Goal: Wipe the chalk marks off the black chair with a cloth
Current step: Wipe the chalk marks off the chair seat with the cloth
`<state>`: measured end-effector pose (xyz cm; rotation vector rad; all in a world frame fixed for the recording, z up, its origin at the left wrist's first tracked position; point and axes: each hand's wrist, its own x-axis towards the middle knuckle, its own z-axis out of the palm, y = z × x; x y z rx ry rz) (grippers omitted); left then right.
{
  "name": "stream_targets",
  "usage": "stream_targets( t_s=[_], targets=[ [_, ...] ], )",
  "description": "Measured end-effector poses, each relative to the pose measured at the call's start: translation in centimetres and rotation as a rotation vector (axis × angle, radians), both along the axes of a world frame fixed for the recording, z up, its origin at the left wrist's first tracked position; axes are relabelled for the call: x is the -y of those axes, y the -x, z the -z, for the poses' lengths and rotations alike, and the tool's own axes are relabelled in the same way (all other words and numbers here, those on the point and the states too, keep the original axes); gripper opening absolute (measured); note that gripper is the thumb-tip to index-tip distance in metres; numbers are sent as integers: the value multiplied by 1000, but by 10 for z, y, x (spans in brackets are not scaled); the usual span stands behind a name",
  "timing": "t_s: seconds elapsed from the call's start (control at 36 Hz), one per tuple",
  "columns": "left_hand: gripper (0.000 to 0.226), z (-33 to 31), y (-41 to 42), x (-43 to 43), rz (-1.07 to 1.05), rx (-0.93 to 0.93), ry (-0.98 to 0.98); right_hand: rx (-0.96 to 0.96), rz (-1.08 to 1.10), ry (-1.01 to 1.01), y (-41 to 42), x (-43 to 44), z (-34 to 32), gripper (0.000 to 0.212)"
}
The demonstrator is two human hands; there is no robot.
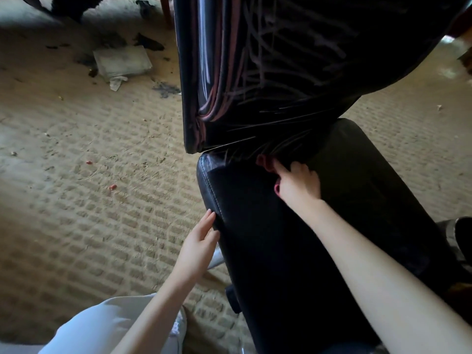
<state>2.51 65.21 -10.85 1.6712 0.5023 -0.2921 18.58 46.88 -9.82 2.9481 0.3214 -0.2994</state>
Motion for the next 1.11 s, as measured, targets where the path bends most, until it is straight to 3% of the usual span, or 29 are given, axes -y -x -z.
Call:
stream_targets(
  t_s=[0.08, 0.19, 0.28, 0.39, 0.47, 0.72, 0.83, 0.94, 1.11],
  targets=[
    [45, -4, -5, -3, 8, -11, -13, -47, 83, 19, -7, 8, -1, 61],
    [32, -2, -23, -16, 15, -18, -199, -22, 112, -117, -7, -5, -9, 56],
    [28, 1, -34, -19, -1, 2, -256, 52, -31, -225, 4, -36, -18, 55],
    [21, 9, -39, -17, -20, 50, -268, -15, -264, -249, 20, -104, -20, 57],
    [36, 14, -43, -17, -57, 61, -234, -44, -332, -162, 22, -136, -11, 51],
    [59, 24, -47, -22, 48, 1, -114, -5, -58, 25, -19, -54, -4, 57],
    [62, 21, -47, -19, 43, 9, -91, -96, 106, 152, -34, -3, -7, 63],
    [59, 20, -47, -18, 40, 11, -84, -128, 188, 57, -38, -15, -11, 57],
    [60, 21, -49, -14, 23, 6, -97, 43, -213, -217, -8, -87, -26, 57]
  ],
)
